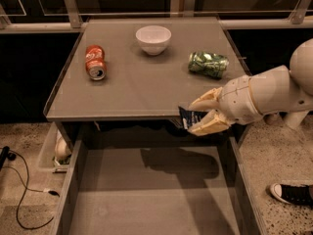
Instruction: Pick rxbar blueberry from top drawer and place on counter
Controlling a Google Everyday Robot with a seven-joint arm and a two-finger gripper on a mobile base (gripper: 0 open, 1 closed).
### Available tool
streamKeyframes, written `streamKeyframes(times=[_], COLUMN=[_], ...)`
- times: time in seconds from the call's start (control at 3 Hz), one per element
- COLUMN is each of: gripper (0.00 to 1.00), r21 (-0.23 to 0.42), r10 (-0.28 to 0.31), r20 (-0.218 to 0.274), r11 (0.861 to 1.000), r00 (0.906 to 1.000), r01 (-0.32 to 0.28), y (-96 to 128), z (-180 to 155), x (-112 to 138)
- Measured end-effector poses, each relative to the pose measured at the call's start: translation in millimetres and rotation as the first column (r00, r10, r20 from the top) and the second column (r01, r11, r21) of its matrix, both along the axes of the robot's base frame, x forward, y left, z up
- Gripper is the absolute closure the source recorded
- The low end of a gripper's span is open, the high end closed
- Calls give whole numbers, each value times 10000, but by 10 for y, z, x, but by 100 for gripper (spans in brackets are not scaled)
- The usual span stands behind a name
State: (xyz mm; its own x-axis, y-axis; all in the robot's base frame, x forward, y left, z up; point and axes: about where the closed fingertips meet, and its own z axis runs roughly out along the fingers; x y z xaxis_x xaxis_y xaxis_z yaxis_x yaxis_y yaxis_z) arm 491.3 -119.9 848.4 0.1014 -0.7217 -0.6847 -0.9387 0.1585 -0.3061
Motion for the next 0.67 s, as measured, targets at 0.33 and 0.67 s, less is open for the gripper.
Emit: streamKeyframes(times=[0.33,0.67], gripper=[100,100], r21=[-5,-64], r10=[7,26], r20=[-10,88], r11=[10000,10000], r00=[10000,10000], r01=[-7,-25], y=[3,17], z=[-5,18], x=[-3,12])
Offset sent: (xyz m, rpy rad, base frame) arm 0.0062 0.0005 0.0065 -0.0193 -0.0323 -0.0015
